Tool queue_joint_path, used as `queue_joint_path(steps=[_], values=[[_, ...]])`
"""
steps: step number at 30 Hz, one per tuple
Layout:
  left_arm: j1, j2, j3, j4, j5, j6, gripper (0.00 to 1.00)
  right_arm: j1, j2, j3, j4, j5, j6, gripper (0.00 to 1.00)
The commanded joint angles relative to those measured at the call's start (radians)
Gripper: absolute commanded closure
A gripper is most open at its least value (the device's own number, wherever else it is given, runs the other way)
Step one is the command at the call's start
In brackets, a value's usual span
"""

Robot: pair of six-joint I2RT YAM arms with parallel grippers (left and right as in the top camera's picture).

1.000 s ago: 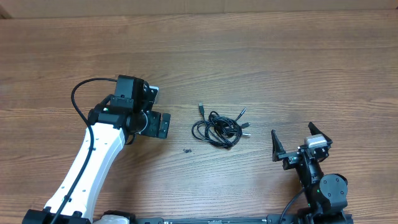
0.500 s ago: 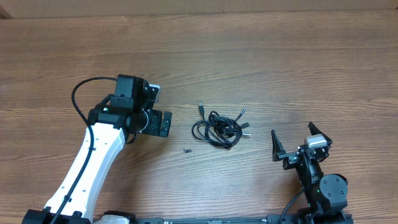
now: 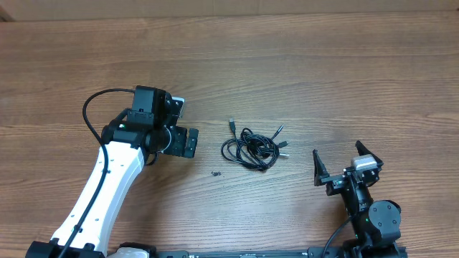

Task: Untangle cables
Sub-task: 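Lower the left gripper onto the cable bundle and grasp it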

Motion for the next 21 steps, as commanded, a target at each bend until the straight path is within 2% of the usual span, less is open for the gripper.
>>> queue_joint_path(steps=[1, 7, 14, 21], values=[[-0.008, 0.005, 0.028, 0.003, 0.016, 0.019, 0.0, -0.004, -0.01, -0.005, 0.006, -0.002, -0.001, 0.0], [-0.049, 0.005, 0.027, 0.004, 0.061, 0.019, 0.0, -0.004, -0.01, -0.005, 0.006, -0.002, -0.001, 0.0], [-0.162, 0.025, 0.026, 0.024, 0.057, 0.019, 0.0, -0.004, -0.01, -0.005, 0.006, -0.002, -0.001, 0.0], [-0.228, 0.168, 0.026, 0.141, 0.12, -0.057, 0.0, -0.004, -0.01, -0.005, 0.006, -0.002, -0.001, 0.0]])
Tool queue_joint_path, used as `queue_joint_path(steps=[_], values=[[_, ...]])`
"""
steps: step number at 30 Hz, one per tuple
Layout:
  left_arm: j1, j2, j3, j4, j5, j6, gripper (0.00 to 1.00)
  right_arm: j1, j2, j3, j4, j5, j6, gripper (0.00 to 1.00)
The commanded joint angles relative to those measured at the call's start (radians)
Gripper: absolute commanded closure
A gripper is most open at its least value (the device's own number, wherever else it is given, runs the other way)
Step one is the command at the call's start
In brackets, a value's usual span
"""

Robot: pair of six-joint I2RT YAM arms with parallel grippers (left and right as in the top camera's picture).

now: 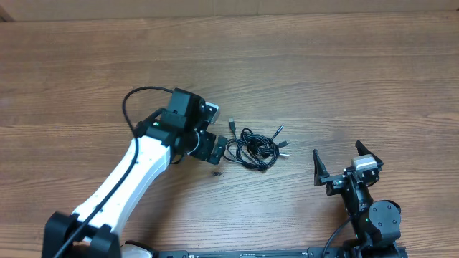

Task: Untangle cables
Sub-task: 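Lower the left gripper onto the cable bundle and grasp it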

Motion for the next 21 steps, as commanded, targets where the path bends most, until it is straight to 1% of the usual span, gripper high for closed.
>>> queue_joint_path(steps=[1, 3, 8, 13, 16, 20, 21], values=[[-0.036, 0.076, 0.026, 0.053, 0.047, -0.051, 0.0, -0.004, -0.01, -0.005, 0.006, -0.002, 0.0, 0.0], [-0.069, 0.129, 0.026, 0.098, 0.047, -0.081, 0.0, -0.004, -0.01, -0.005, 0.006, -0.002, 0.0, 0.0], [-0.129, 0.204, 0.026, 0.152, 0.031, -0.102, 0.0, -0.004, -0.01, -0.005, 0.006, -0.002, 0.0, 0.0], [-0.15, 0.23, 0.026, 0.17, -0.027, -0.142, 0.0, -0.004, -0.01, -0.005, 0.006, -0.002, 0.0, 0.0], [-0.151, 0.233, 0.026, 0.171, -0.037, -0.152, 0.0, -0.004, -0.01, -0.005, 0.006, -0.002, 0.0, 0.0], [-0.15, 0.233, 0.026, 0.169, -0.044, -0.156, 0.07, -0.004, -0.01, -0.005, 0.006, -0.002, 0.0, 0.0], [-0.15, 0.233, 0.026, 0.169, -0.044, -0.156, 0.12, -0.004, -0.01, -0.005, 0.006, -0.002, 0.0, 0.0]])
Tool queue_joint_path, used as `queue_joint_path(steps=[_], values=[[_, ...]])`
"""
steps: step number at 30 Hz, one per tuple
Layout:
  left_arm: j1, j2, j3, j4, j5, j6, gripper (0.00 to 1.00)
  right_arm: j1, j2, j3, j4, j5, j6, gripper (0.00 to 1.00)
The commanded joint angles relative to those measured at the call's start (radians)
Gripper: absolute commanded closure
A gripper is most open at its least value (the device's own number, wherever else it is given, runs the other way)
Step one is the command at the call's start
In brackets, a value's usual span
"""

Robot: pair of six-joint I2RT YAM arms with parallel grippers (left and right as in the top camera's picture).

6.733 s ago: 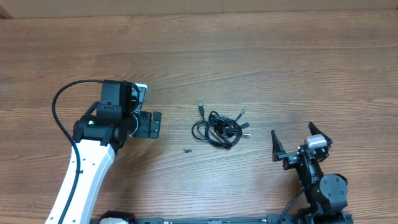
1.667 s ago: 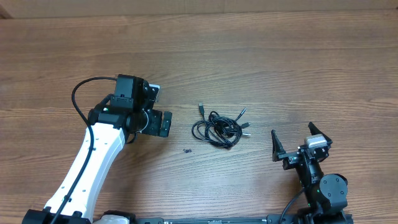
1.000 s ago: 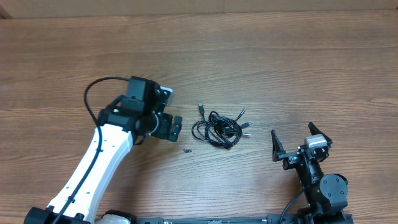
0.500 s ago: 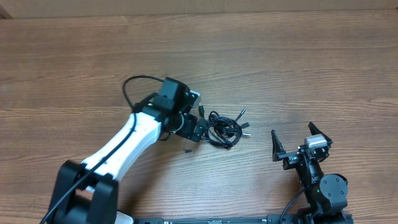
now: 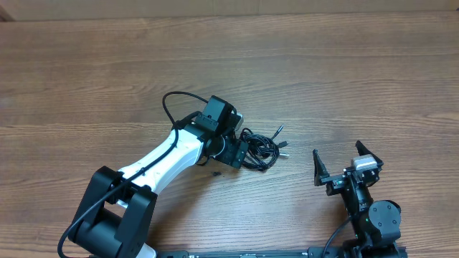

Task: Untangle cables
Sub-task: 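Lower the left gripper onto the cable bundle and grasp it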

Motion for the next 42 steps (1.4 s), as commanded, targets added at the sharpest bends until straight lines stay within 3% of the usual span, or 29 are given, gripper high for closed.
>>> queue_joint_path(steps=[1, 17, 36, 40, 42], values=[[-0.003, 0.012, 0.025, 0.003, -0.02, -0.017, 0.15, -0.004, -0.01, -0.005, 0.006, -0.002, 0.0, 0.0], [-0.003, 0.018, 0.024, 0.008, -0.103, -0.043, 0.15, -0.004, -0.01, -0.005, 0.006, -0.002, 0.0, 0.0], [-0.004, 0.124, 0.025, 0.04, -0.069, -0.061, 0.18, -0.004, -0.01, -0.005, 0.006, -0.002, 0.0, 0.0], [-0.004, 0.124, 0.025, 0.04, -0.069, -0.061, 0.36, -0.004, -0.01, -0.005, 0.006, -0.002, 0.0, 0.0], [-0.004, 0.124, 0.025, 0.039, -0.069, -0.061, 0.57, -0.004, -0.01, -0.005, 0.006, -0.002, 0.0, 0.0]])
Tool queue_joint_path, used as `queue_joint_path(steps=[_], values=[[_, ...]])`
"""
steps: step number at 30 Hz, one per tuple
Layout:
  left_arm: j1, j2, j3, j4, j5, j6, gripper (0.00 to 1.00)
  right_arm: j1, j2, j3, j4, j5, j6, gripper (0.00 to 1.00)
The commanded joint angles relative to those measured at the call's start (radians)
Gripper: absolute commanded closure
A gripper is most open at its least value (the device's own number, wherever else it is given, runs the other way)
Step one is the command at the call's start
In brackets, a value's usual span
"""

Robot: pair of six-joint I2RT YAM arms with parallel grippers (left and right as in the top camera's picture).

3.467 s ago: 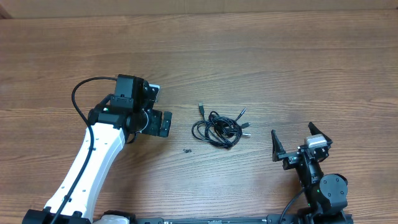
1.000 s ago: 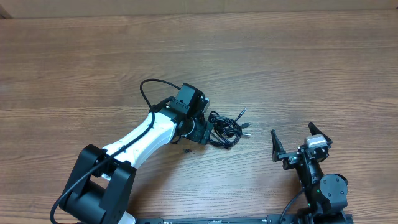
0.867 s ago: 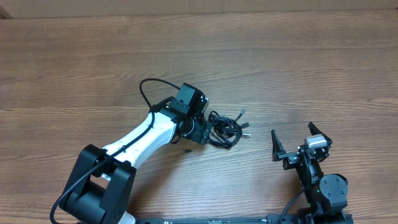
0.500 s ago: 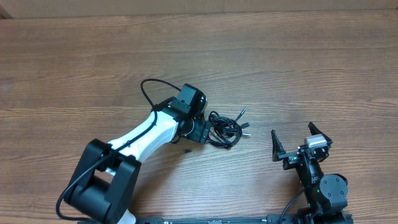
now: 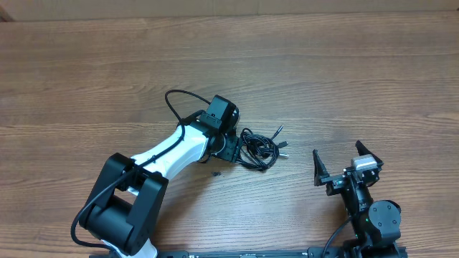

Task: Untangle cables
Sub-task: 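Lower the left gripper onto the cable bundle and grasp it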

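A tangle of thin black cables (image 5: pixel 259 149) lies near the middle of the wooden table (image 5: pixel 344 79), with plug ends sticking out to the right at about (image 5: pixel 282 143). My left gripper (image 5: pixel 231 136) is down over the left edge of the tangle, its jaws apart around that edge and hiding the cable end there. Whether the fingers touch the cable cannot be told. My right gripper (image 5: pixel 343 162) rests near the front right, open and holding nothing, well clear of the cables.
A tiny dark speck (image 5: pixel 215 173) lies on the table just in front of the left gripper. The left arm's own black cable (image 5: pixel 176 100) loops up behind its wrist. The right arm's base (image 5: pixel 373 215) stands at the front edge.
The left gripper has shifted slightly left and drawn in over the tangle's left edge. The cables look unmoved. The right arm has stayed still.
The left gripper was open well to the left of the tangle. Then it stood closer, just beside the tangle's left end. Then it reached the tangle's left edge, where it now sits. The right gripper stayed open at the front right throughout.
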Motion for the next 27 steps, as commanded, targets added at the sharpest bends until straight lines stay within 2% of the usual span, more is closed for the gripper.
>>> queue_joint_path(steps=[1, 3, 7, 9, 20, 27], values=[[-0.004, 0.033, 0.005, -0.004, 0.015, -0.01, 0.65, -0.004, -0.01, -0.005, 0.006, -0.002, 0.0, 0.0], [-0.004, 0.033, 0.005, -0.004, 0.015, -0.01, 0.77, -0.004, -0.01, -0.005, 0.006, -0.002, 0.0, 0.0], [-0.004, 0.033, 0.005, -0.005, 0.015, -0.01, 0.86, -0.004, -0.01, -0.005, 0.006, -0.002, 0.0, 0.0], [-0.004, 0.033, 0.005, -0.006, 0.015, -0.01, 0.95, -0.004, -0.01, -0.005, 0.006, -0.002, 0.0, 0.0], [-0.004, 0.004, 0.023, -0.013, 0.061, -0.008, 0.96, -0.004, -0.01, -0.005, 0.006, -0.002, 0.0, 0.0], [-0.004, -0.131, 0.046, -0.046, 0.06, 0.049, 0.96, -0.004, -0.01, -0.005, 0.006, -0.002, 0.0, 0.0]])
